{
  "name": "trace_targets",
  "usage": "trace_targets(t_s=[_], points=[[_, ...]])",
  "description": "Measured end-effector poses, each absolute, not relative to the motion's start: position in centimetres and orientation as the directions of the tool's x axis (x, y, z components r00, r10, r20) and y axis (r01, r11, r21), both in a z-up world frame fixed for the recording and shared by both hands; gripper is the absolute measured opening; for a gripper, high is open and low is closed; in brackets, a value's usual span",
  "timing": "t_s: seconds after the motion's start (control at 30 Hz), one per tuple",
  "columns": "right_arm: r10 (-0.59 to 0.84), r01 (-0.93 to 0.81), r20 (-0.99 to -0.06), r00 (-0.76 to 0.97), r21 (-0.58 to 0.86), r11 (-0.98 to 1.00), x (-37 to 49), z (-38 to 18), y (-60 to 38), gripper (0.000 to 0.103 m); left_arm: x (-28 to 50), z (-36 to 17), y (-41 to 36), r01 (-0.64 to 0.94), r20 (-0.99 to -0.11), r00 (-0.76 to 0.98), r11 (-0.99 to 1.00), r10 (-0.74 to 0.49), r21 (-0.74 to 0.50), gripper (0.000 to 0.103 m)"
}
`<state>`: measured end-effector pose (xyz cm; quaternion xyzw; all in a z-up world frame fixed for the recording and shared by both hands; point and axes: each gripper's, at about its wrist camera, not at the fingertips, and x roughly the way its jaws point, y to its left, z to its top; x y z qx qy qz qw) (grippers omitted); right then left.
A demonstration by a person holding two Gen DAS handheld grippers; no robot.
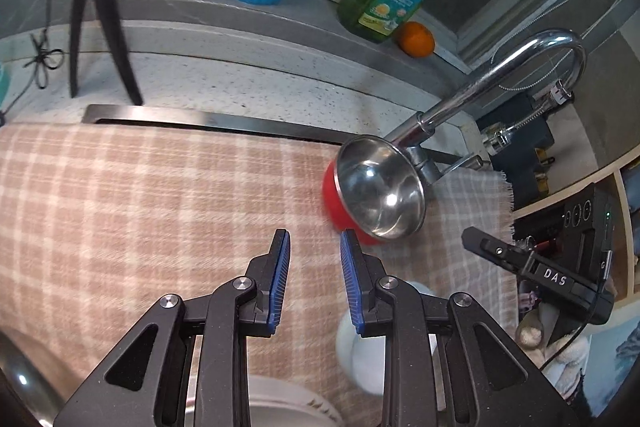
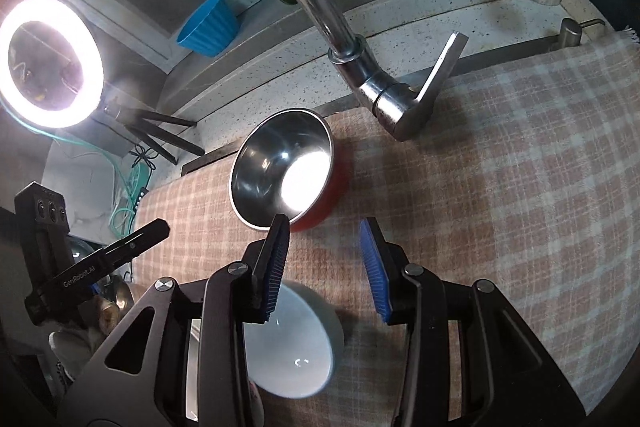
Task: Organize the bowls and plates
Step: 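Move the right gripper to the red-bottomed steel bowl rim by the faucet, then close the right gripper on the red-bottomed steel bowl rim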
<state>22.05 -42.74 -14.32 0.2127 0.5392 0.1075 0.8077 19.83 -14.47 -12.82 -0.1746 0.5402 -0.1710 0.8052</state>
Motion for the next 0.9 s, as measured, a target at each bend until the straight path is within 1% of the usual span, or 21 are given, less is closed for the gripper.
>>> trace_targets(t_s=[0.07,0.17,0.27,0.5,0.57,0.7,0.8,0.9], points=[[0.406,0.054,-0.826,0.391,0.461,0.885,22.7,-14.7,-42.7,0.039,20.6,-13.3,-15.0,0.077,-0.818,0.34,0.88,-0.464,-0.468,0.024],[0.404,0.052,-0.829,0.386,0.457,0.888,23.4,-15.1,-42.7,0.039,21.5,-13.6,-16.0,0.091,-0.832,0.336,0.894,-0.442,-0.438,0.024],[0.403,0.047,-0.834,0.378,0.451,0.891,24.1,-15.4,-42.5,0.033,22.4,-14.1,-16.8,0.099,-0.835,0.323,0.893,-0.446,-0.439,0.024],[0.369,0.019,-0.854,0.368,0.403,0.915,25.6,-15.8,-41.6,0.032,24.5,-15.3,-17.8,0.117,-0.856,0.287,0.902,-0.43,-0.415,0.024],[0.361,0.023,-0.861,0.358,0.395,0.918,26.1,-16.1,-41.5,0.029,25.0,-15.5,-18.1,0.125,-0.865,0.278,0.909,-0.417,-0.398,0.024],[0.365,0.032,-0.862,0.351,0.401,0.916,26.6,-16.7,-41.6,0.027,25.6,-16.0,-18.4,0.129,-0.869,0.266,0.909,-0.418,-0.397,0.024],[0.383,0.047,-0.857,0.345,0.424,0.905,26.9,-17.2,-41.8,0.024,26.0,-16.5,-18.7,0.129,-0.869,0.254,0.906,-0.424,-0.404,0.021],[0.386,0.047,-0.858,0.341,0.425,0.904,27.1,-17.5,-41.7,0.02,26.2,-16.9,-19.1,0.138,-0.874,0.243,0.907,-0.42,-0.398,0.021]])
